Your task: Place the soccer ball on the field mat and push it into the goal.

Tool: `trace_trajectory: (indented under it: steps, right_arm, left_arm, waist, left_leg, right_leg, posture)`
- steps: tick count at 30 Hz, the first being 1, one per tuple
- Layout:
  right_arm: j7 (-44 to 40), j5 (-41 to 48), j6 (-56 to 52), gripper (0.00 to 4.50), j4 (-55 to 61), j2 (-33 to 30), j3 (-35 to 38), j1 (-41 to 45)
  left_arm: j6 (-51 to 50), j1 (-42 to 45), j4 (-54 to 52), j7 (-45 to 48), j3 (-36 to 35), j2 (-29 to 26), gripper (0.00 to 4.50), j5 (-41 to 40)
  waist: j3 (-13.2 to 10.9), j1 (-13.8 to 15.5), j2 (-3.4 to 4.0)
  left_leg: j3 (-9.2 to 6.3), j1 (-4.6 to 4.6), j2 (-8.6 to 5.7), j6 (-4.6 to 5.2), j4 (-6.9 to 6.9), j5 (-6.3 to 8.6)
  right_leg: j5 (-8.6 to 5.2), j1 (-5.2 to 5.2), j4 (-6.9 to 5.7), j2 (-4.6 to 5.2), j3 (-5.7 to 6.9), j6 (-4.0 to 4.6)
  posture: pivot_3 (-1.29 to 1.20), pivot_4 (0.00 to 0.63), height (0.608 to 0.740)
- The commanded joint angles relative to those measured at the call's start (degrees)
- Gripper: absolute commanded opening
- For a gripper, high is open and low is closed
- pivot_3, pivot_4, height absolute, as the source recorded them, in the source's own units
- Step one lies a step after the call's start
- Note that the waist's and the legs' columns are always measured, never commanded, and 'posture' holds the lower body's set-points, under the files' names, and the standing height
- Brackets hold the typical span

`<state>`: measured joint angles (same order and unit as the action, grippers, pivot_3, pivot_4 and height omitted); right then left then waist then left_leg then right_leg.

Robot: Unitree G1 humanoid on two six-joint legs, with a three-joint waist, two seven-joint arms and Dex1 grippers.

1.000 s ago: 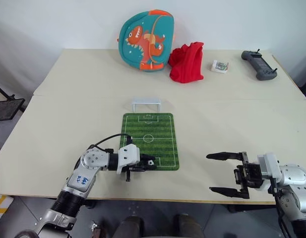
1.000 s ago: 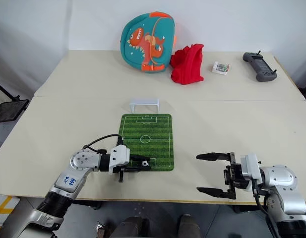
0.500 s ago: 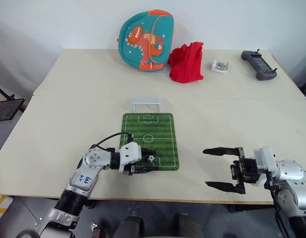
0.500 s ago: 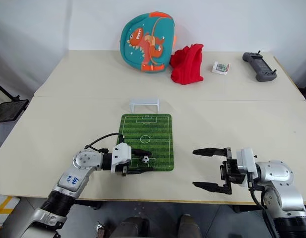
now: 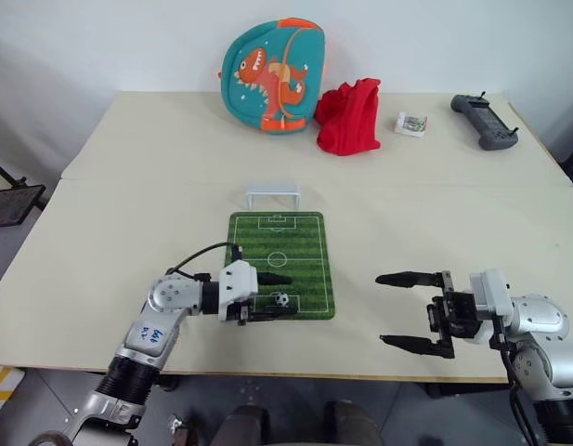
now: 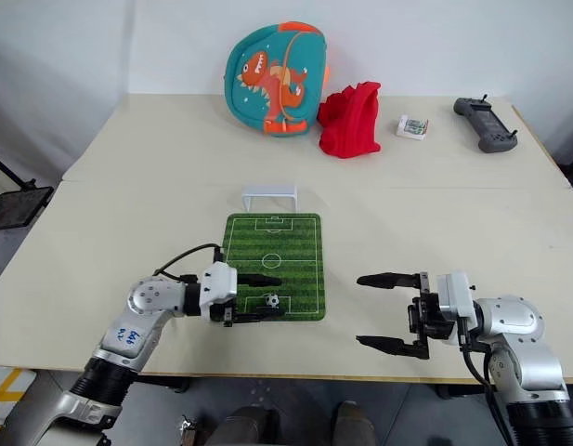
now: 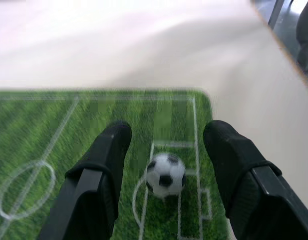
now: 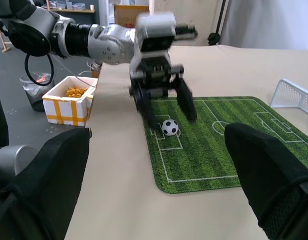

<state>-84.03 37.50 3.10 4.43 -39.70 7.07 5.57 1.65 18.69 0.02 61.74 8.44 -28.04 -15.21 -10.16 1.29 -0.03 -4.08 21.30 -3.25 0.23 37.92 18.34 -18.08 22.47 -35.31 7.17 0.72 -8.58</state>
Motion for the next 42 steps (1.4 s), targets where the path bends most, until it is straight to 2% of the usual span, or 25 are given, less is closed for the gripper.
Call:
trace_trajectory:
  steps: [1, 2, 5, 8, 11, 12, 17, 26, 35, 42]
  right_arm:
    - [-0.3, 1.4, -0.4, 4.50, 1.1, 0.0, 1.5, 0.9]
    - [-0.5, 1.6, -0.3, 4.50, 0.7, 0.0, 1.9, 1.5]
    - [-1.0, 1.2, 1.3, 4.50, -1.2, 0.3, 2.9, 2.9]
    - [-1.4, 0.6, 3.0, 4.50, -2.4, 0.6, 3.3, 3.6]
    - [-1.3, 0.5, 2.8, 4.50, -3.0, 0.6, 3.3, 4.0]
    - [-1.4, 0.4, 2.8, 4.50, -3.2, 0.6, 3.3, 4.2]
    - [-2.5, -0.2, 2.9, 4.50, -4.0, 0.8, 2.5, 5.0]
    - [-4.2, -2.9, 7.3, 4.50, -11.3, -0.1, 4.8, 3.2]
    - [-3.8, -3.0, 9.5, 4.50, -12.1, 0.3, 5.8, 1.3]
    - [-1.7, -2.9, 9.4, 4.50, -10.0, 2.1, 5.5, 0.1]
  left_arm:
    - [-1.3, -2.5, -7.6, 3.0, -7.3, -4.2, 2.76, -8.3]
    - [-2.0, -3.7, -9.1, 3.9, -9.5, -6.1, 2.76, -9.9]
    - [-4.7, -8.0, -12.6, 5.1, -13.1, -10.8, 2.17, -12.6]
    - [-6.0, -14.2, -15.2, 6.3, -15.3, -13.7, 1.19, -14.1]
    - [-6.2, -20.0, -17.9, 6.4, -14.5, -13.9, 0.19, -13.8]
    - [-6.1, -20.8, -18.5, 5.6, -13.7, -13.3, 0.04, -13.1]
    - [-5.7, -21.1, -18.9, 1.3, -7.6, -9.0, 0.04, -8.5]
    - [-10.0, -13.8, -13.3, -5.3, 1.0, -1.0, 0.04, -3.6]
    - [-7.9, -9.5, -7.2, -7.4, 3.3, 2.1, 0.04, -0.1]
    - [-3.4, 1.3, 5.3, -14.9, 0.7, 5.9, 0.04, 5.1]
  waist:
    - [0.0, -0.2, 0.00]
    - [0.0, -0.3, 0.00]
    - [0.0, -0.6, 0.01]
    - [0.0, -0.6, 0.02]
    - [0.0, -0.3, 0.02]
    - [0.0, -0.1, 0.02]
    - [0.0, 0.2, 0.03]
    - [0.0, 0.1, 0.04]
    - [0.0, 0.0, 0.05]
    - [0.0, 0.2, 0.05]
  left_leg:
    - [0.00, -0.01, 0.01, -0.01, 0.00, 0.01]
    - [0.00, -0.01, 0.02, -0.02, -0.01, 0.01]
    - [-0.01, -0.02, 0.04, -0.03, -0.04, 0.01]
    - [0.00, -0.03, 0.00, 0.02, -0.05, 0.04]
    - [-0.01, -0.01, -0.01, 0.05, -0.10, 0.06]
    - [-0.01, 0.00, 0.00, 0.05, -0.10, 0.06]
    - [-0.03, -0.01, -0.05, 0.06, -0.10, 0.07]
    - [0.00, -0.02, -0.07, 0.07, -0.11, 0.07]
    - [0.02, -0.02, -0.04, 0.05, -0.08, 0.06]
    - [0.00, 0.00, -0.10, 0.06, 0.03, 0.06]
  right_leg:
    - [0.00, 0.00, -0.01, 0.07, 0.00, 0.00]
    - [0.00, 0.02, -0.02, 0.08, 0.00, 0.01]
    - [-0.01, 0.02, -0.03, 0.11, 0.02, 0.03]
    - [-0.01, -0.02, 0.04, 0.16, 0.01, 0.02]
    - [-0.01, -0.04, 0.14, 0.21, -0.01, 0.02]
    - [-0.01, -0.04, 0.18, 0.21, -0.02, 0.03]
    - [-0.01, -0.14, 0.29, 0.25, -0.03, 0.05]
    - [0.00, -0.10, 0.20, 0.12, 0.17, 0.03]
    - [0.01, -0.08, 0.16, -0.07, 0.15, 0.02]
    - [0.02, -0.10, 0.13, -0.08, 0.18, -0.01]
  posture:
    - [0.00, 0.150, 0.740]
    - [0.00, 0.150, 0.740]
    - [0.00, 0.150, 0.740]
    - [0.00, 0.150, 0.740]
    - [0.00, 0.150, 0.740]
    - [0.00, 0.150, 0.740]
    - [0.00, 0.150, 0.740]
    - [0.00, 0.150, 0.740]
    - [0.00, 0.150, 0.740]
    - [0.00, 0.150, 0.740]
